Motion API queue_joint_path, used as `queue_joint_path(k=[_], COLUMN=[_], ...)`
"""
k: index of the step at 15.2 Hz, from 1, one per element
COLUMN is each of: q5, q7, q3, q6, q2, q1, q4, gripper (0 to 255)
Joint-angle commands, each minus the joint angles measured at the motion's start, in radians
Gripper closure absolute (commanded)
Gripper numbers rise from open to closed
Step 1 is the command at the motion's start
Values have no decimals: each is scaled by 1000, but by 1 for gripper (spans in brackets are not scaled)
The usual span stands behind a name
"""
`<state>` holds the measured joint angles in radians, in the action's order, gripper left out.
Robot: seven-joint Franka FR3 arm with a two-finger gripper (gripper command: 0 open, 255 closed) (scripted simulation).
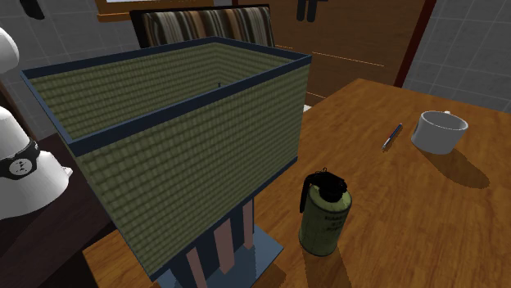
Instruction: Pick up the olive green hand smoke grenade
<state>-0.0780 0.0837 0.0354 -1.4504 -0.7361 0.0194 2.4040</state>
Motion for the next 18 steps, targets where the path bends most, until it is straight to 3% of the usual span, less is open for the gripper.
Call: queue_joint_path(k=[1, 9, 18], q5=[0, -16, -6], q7=[0, -21, -53], q3=[0, -42, -80], q6=[0, -234, -418], q2=[0, 267, 589], q1=[0, 22, 39], q4=[0, -73, -256], gripper=[0, 0, 0])
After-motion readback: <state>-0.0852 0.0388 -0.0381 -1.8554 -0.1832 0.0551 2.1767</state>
